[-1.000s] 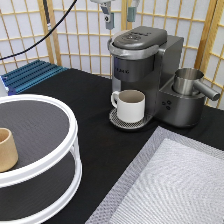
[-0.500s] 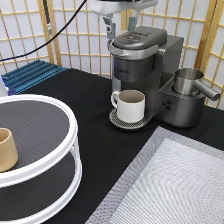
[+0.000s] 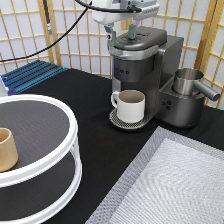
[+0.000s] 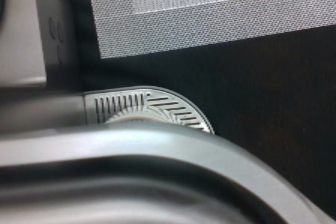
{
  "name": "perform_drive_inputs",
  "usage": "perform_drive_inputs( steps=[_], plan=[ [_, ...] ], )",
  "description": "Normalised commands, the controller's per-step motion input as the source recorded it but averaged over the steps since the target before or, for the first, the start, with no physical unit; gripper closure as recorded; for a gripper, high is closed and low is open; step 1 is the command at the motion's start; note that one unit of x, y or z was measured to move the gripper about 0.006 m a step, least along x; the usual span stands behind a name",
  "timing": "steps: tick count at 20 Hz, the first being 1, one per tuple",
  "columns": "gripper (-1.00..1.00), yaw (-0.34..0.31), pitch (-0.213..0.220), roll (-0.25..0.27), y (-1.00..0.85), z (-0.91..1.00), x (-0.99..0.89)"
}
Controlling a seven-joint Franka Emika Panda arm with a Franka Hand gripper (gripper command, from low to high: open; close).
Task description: Make coffee
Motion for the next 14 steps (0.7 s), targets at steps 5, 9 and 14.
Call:
perform_drive_inputs(
  steps=[5, 9, 14],
  plan=[
    [-1.00, 0.065, 0.015, -0.001, -0.03, -1.00, -0.01],
    [-1.00, 0.015, -0.001, -0.115, 0.11, 0.71, -0.66],
    [-1.00, 0.052, -0.023, 0.068, -0.80, 0.92, -0.05]
  ],
)
